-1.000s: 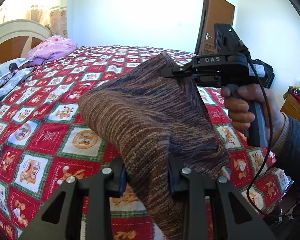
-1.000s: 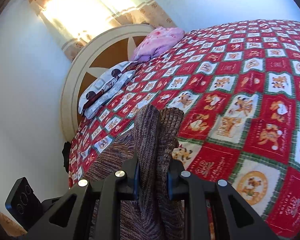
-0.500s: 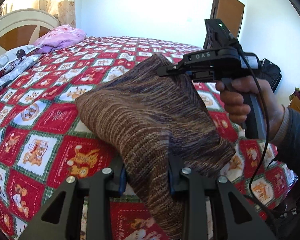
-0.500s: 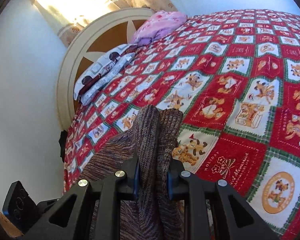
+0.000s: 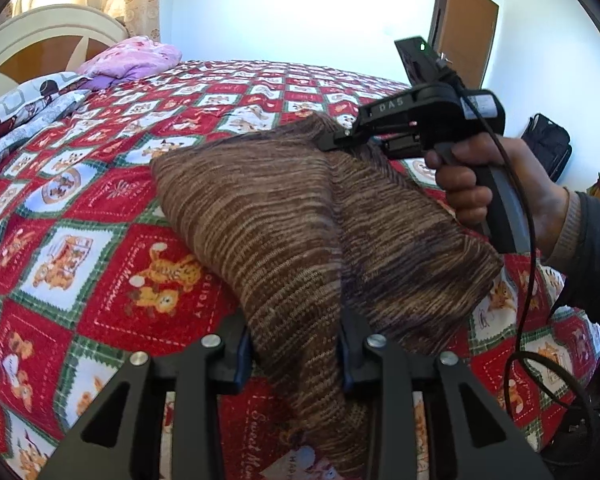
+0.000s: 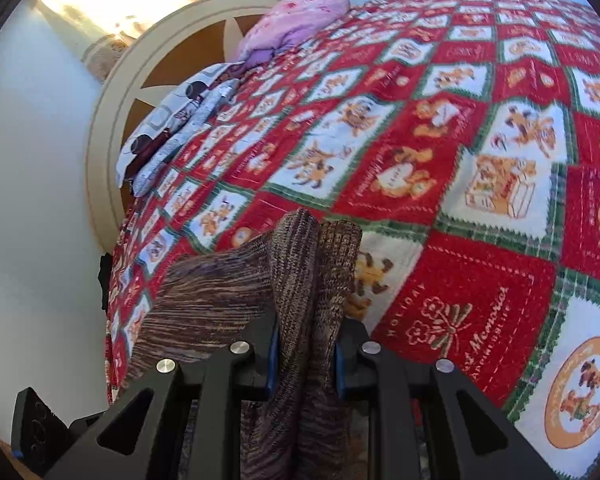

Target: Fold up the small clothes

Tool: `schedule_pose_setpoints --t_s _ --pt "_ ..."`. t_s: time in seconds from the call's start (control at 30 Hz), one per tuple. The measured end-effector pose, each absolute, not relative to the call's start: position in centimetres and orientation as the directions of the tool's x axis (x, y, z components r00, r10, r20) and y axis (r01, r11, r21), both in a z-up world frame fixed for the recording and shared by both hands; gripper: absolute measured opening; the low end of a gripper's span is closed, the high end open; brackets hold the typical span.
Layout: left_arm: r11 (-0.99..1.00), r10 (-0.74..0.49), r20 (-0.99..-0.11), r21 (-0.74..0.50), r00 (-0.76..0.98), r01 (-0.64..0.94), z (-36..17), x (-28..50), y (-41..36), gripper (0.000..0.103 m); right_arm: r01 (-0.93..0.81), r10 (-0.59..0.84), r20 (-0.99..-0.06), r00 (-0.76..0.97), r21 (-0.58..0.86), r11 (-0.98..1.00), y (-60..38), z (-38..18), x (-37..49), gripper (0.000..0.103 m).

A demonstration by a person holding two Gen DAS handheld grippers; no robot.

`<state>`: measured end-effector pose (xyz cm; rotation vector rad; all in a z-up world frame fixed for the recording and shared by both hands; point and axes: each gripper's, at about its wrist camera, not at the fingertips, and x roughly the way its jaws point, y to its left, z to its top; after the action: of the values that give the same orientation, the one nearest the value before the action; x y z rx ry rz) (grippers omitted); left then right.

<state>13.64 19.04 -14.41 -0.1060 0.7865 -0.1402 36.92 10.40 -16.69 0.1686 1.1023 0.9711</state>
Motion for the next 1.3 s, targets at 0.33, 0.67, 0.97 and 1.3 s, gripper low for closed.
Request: schedule_pose_setpoints --t_s 0.33,0.67,0.97,1.3 --pt "0.990 -0.133 -0.692 -0.125 0.709 0.064 -13.7 12.9 18.9 0.045 -0.557 0.728 -0.673 0.127 0.559 0.614 8.6 -15.7 36.2 0.044" --pt "0.999 -0.012 -0.562 -0.048 0.827 -0.019 -9.1 12.0 21.0 0.088 -0.713 0.848 -0.517 0.116 0.551 0.433 5.6 -9.5 27.1 0.062" --pt "0.991 0.061 -0.688 -0.041 0.723 -0.124 -15.3 14.0 23.3 0.096 -0.670 0.802 -0.594 0.059 0.572 0.473 4.3 -15.2 24.2 0.061" --pt "0.983 0.124 -0.658 -0.023 0.743 -0.184 -12.6 12.0 23.2 0.103 -0.688 0.717 -0.662 0.218 0.416 0.594 2.4 -12.8 21.4 0.062"
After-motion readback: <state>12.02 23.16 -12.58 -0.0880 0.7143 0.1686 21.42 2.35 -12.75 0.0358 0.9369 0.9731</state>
